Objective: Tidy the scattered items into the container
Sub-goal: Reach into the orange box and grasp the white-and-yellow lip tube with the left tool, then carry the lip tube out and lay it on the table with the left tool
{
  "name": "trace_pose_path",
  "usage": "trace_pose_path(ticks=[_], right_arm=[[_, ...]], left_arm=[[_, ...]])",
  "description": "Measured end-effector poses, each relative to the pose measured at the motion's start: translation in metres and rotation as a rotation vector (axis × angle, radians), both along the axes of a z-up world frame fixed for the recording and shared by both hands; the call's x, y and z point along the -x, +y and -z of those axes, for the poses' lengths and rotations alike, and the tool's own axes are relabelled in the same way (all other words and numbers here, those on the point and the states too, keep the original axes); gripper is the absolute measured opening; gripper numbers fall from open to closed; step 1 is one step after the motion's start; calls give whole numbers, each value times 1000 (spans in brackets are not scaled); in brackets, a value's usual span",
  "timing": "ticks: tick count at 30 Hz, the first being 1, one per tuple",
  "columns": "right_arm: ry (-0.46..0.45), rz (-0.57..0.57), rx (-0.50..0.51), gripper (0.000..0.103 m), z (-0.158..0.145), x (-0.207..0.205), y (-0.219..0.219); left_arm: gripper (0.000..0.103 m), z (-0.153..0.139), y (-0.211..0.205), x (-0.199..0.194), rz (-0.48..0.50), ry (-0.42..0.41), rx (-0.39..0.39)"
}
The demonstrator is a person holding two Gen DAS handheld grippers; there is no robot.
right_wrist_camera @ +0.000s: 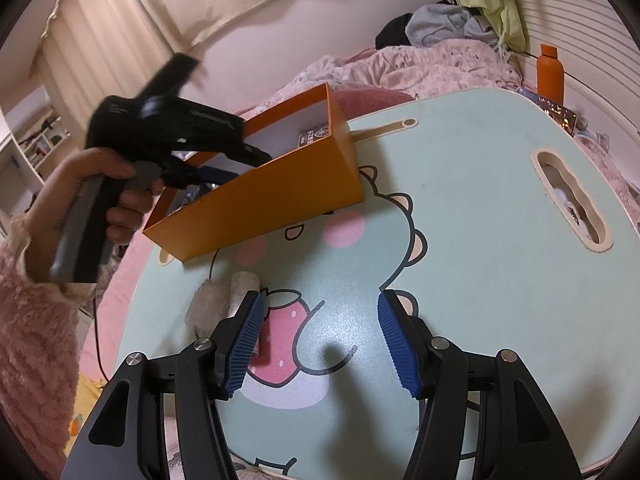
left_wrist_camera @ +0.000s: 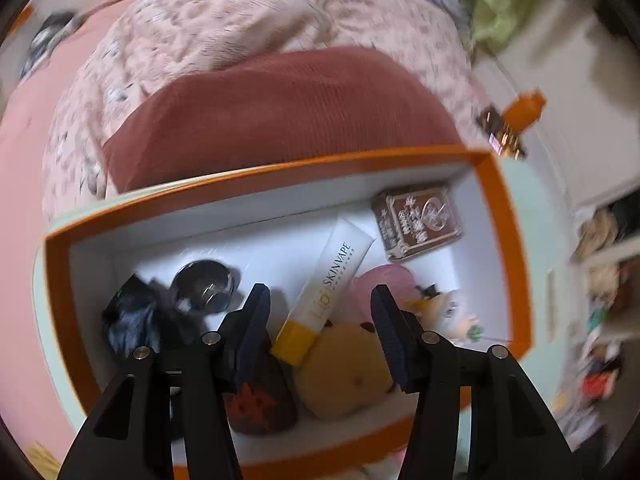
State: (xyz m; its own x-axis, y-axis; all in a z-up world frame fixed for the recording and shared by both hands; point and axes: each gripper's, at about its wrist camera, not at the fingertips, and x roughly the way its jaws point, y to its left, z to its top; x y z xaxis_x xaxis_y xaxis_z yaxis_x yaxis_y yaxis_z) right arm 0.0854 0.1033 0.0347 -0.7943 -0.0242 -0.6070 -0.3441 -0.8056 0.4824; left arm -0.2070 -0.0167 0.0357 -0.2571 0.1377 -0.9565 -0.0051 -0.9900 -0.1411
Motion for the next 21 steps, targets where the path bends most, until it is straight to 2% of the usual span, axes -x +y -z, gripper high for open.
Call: trace_pose_path(ticks=[2, 4, 6, 8, 9, 12, 14, 16, 18, 21], right_arm=[[1, 0, 1, 60, 0, 0, 0], [0, -2, 1, 61, 0, 0, 0], [0, 0, 1, 61, 0, 0, 0], [1, -1, 3, 61, 0, 0, 0], [0, -1, 3, 61, 1, 0, 0], [-1, -2, 2, 61, 1, 0, 0], [-2, -2, 5, 61, 2, 1, 0], [-5, -3, 4, 61, 1, 1, -1], [-2, -2, 3, 61, 1, 0, -1], [-3, -2, 3, 61, 2, 0, -2]], left_arm=[[32, 4, 6, 3, 30, 11, 81], [30, 4, 11, 1, 62, 22, 113], [27, 2, 11, -4, 78, 44, 89], [25, -6, 8, -10, 81, 94, 53], [21, -13, 6, -15, 78, 123, 31], [21, -44, -2, -35, 44, 244, -14], [21, -69, -10, -59, 43, 329, -115], [21, -86, -14, -81, 55, 380, -195], [21, -97, -15, -107, 82, 421, -265], [21, -90, -13, -141, 107, 431, -325]])
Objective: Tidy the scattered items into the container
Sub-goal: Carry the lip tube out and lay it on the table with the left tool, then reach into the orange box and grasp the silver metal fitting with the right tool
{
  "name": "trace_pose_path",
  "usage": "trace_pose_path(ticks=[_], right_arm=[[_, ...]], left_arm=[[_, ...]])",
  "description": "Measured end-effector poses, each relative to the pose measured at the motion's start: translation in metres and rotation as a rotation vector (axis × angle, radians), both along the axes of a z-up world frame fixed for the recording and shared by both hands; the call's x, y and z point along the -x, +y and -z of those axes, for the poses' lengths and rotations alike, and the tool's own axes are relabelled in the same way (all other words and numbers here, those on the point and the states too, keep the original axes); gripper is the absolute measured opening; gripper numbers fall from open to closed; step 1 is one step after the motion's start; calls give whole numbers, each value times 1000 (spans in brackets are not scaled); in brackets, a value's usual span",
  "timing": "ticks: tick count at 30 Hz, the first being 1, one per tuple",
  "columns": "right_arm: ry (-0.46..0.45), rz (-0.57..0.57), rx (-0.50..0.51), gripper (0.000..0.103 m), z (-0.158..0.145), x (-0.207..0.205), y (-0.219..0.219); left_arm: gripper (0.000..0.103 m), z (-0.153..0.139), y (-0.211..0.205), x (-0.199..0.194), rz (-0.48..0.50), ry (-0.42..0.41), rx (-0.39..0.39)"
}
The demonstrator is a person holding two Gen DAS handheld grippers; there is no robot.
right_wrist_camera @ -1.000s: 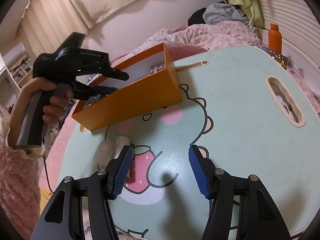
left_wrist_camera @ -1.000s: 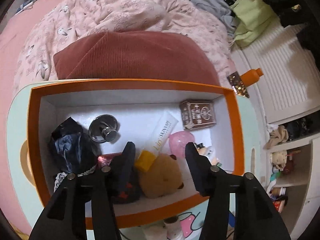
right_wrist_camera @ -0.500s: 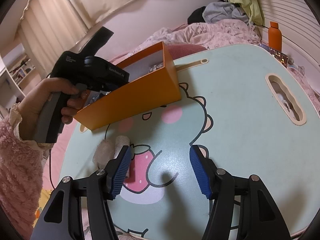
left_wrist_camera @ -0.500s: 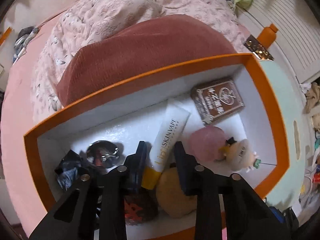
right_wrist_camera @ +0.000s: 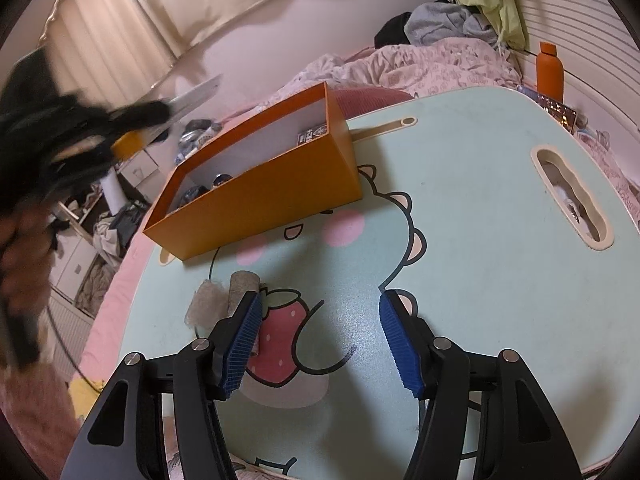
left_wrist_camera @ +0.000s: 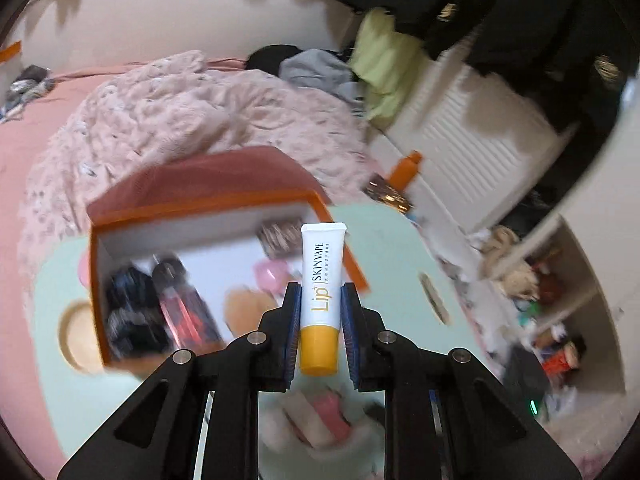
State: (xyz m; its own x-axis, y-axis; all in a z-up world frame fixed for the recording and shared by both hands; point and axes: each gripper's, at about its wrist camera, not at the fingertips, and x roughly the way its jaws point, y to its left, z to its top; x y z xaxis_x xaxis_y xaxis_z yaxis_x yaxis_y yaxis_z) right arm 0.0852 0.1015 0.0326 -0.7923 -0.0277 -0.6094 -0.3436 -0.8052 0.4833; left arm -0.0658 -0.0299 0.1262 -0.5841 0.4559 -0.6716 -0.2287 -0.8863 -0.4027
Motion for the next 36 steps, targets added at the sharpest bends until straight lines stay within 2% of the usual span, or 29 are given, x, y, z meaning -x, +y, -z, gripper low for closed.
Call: trace_pose_path(ticks=[3, 5, 8, 11, 15, 19, 20, 22, 25, 30, 33, 36], right_arm=[[0, 0, 1, 61, 0, -1, 0], [0, 0, 1, 61, 0, -1, 0], [-2, -1, 4, 61, 0, -1, 0], [-4, -2, 3, 61, 0, -1, -1], [-6, -3, 2, 61, 0, -2, -2], [-10, -5, 3, 61, 0, -1, -2], [-13, -6, 3, 61, -1, -1, -2], [-17, -6, 2, 61, -1, -1, -3], [-18, -7, 1, 61, -1, -1, -3], [-11, -36, -27, 61, -14, 5, -7], [36, -67, -32, 61, -37, 15, -10], [40, -113, 20, 61, -65, 44, -5]], left_arm=[[21, 21, -7, -24, -40, -3, -39], [21, 39, -20, -39, -130, -8, -57], [21, 58, -36, -58, -216, 7, -86], [21, 80, -48, -74, -289, -12, -63], [21, 113, -53, -74, -297, -92, -101], [22, 127, -42, -77, -259, -120, -128], [25, 129, -40, -77, -253, -125, -132], [45, 130, -40, -81, -246, -112, -160], [68, 129, -52, -93, -292, -58, -229], [68, 135, -68, -103, -335, -28, -324], [69, 137, -69, -104, -326, -18, -354], [69, 136, -68, -103, -322, -15, -354]])
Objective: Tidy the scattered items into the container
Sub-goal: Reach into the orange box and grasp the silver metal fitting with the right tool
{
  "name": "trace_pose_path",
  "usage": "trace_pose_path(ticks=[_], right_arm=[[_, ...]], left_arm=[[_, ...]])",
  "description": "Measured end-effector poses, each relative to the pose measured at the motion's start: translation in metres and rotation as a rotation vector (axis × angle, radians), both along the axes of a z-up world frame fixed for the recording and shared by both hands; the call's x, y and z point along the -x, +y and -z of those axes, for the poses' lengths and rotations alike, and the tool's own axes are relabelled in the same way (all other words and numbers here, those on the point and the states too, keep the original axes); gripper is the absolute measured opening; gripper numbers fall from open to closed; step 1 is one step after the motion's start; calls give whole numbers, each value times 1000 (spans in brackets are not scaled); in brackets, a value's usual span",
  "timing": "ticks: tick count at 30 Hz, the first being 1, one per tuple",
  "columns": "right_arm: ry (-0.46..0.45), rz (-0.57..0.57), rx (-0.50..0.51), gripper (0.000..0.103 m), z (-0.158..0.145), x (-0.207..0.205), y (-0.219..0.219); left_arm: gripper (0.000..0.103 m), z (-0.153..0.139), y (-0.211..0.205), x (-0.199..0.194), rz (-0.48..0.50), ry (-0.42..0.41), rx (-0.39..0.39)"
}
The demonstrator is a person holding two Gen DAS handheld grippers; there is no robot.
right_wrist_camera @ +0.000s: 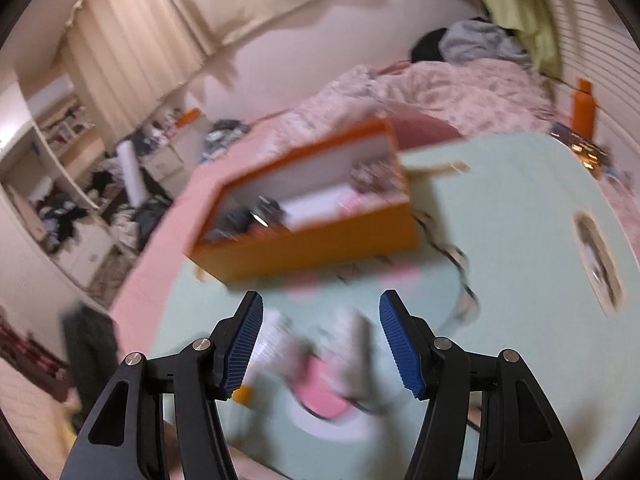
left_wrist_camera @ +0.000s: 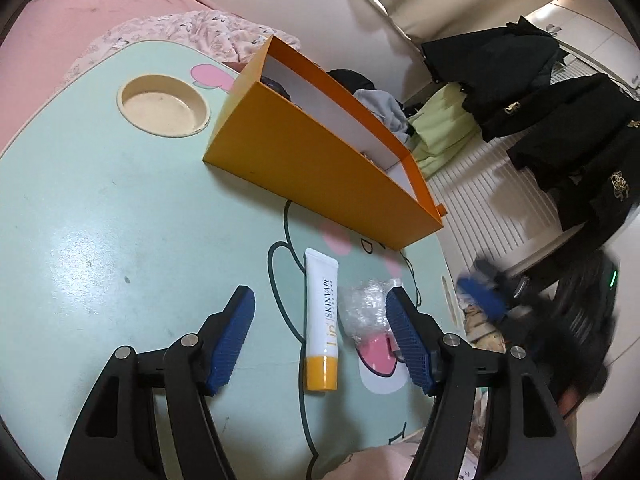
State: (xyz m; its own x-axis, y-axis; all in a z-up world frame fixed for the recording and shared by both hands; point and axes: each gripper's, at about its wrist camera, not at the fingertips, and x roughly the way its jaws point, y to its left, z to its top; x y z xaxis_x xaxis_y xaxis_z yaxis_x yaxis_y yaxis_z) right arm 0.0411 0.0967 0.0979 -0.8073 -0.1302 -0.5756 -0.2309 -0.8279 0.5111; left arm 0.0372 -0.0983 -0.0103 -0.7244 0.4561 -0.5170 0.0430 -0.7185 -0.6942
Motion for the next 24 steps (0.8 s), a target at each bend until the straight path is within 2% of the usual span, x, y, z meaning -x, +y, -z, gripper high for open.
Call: trace_pose_path(ticks=[2, 4, 6, 8, 11, 15, 18, 24], right_arm=[[-58, -42, 27, 54, -15, 32, 4], [-110, -92, 45, 53, -26, 69, 3], [-164, -107, 12, 52, -31, 111, -1], [-227, -88, -24, 50, -27, 143, -4], [-327, -102, -40, 40, -9, 188, -9], [-434, -144, -10, 40, 16, 222, -14], [-444, -140, 0, 40, 22, 235, -16], [-515, -131, -48, 40, 33, 259, -24]], left_arm=[[69, 0, 1, 1, 2, 1, 1], [69, -1, 1, 2, 3, 3, 2], [69, 0, 1, 1, 4, 5, 1], [69, 0, 1, 2, 5, 7, -1], [69, 1, 1, 3, 6, 12, -7], [69, 1, -2, 2, 10, 23, -22], [69, 1, -4, 1, 12, 32, -34], [69, 1, -5, 1, 15, 34, -41]])
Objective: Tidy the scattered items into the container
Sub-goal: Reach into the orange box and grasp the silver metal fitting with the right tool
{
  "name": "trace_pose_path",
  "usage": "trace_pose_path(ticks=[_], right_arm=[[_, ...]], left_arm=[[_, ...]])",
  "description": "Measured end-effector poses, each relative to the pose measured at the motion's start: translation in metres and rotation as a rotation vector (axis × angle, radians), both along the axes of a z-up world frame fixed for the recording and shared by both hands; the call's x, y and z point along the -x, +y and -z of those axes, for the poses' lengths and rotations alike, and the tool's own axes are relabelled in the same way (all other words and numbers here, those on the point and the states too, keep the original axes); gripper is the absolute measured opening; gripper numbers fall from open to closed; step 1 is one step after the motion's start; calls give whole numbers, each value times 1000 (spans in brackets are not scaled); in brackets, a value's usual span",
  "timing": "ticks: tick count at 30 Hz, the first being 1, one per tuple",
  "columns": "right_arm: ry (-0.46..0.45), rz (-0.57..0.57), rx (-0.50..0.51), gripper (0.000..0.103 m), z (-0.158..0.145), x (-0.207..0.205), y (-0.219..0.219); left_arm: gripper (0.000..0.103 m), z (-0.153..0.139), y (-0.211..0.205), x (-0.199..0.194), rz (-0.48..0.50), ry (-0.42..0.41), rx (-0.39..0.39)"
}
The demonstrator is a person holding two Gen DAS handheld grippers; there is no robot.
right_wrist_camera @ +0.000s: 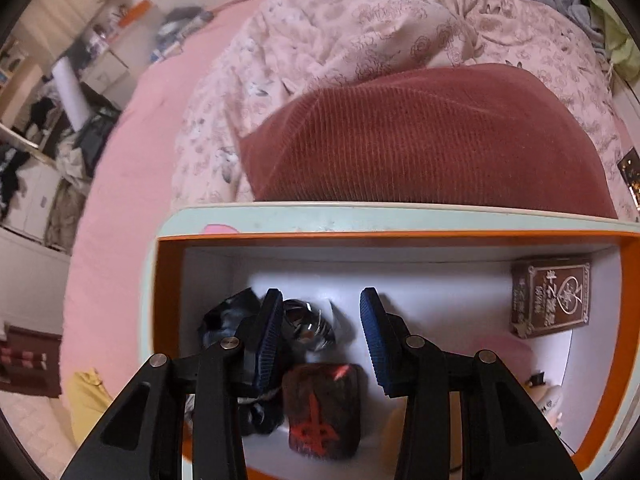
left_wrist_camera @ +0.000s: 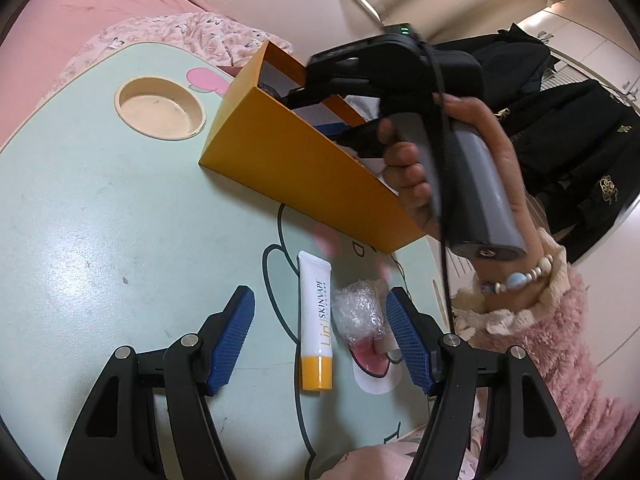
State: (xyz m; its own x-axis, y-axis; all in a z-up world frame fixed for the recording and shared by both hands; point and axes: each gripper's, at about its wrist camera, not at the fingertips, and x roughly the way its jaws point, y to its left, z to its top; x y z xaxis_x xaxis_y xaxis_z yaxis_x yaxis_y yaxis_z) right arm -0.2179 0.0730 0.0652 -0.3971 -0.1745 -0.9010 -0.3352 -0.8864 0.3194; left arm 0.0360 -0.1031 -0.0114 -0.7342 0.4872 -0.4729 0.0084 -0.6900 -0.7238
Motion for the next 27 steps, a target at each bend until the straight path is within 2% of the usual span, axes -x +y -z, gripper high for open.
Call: trace_pose_path(ticks=[2, 4, 5, 8, 10, 12, 15, 17, 19, 20, 21, 24, 27], right_arm=[[-13, -31, -58, 38, 0, 3, -8], [-33, -62, -149, 23, 0, 4, -17], [-34, -74, -178, 23, 0, 4, -19], [-22, -69, -153, 21, 0, -2, -15], [9, -58, -123, 9, -7, -8, -10], [59, -48, -103, 6, -20, -19, -3], [134, -55, -101, 6, -41, -36, 1], [122, -63, -107, 8, -43, -37, 1], [96, -68, -78, 21, -40, -34, 2], [81, -60, -49, 35, -37, -32, 2], [65, -45, -15, 42, -32, -30, 3], [0, -20, 44, 42, -13, -20, -2], [-54, -18, 25, 40, 1, -16, -11]], left_arm=[[69, 1, 0, 1, -1, 0, -4], [69, 0, -1, 2, -1, 3, -7], [69, 0, 0, 2, -1, 4, -7], [69, 0, 0, 2, -1, 5, -8], [69, 0, 0, 4, -1, 5, -7], [69, 0, 0, 3, -1, 5, -8], [69, 0, 0, 3, 0, 3, -5], [69, 0, 0, 4, 1, 1, -1], [69, 0, 1, 4, 1, 0, 2], [69, 0, 1, 5, 1, 0, 2], [69, 0, 0, 4, 1, 1, 2], [69, 1, -1, 3, 3, 3, -1], [69, 2, -2, 1, 5, 6, -8]])
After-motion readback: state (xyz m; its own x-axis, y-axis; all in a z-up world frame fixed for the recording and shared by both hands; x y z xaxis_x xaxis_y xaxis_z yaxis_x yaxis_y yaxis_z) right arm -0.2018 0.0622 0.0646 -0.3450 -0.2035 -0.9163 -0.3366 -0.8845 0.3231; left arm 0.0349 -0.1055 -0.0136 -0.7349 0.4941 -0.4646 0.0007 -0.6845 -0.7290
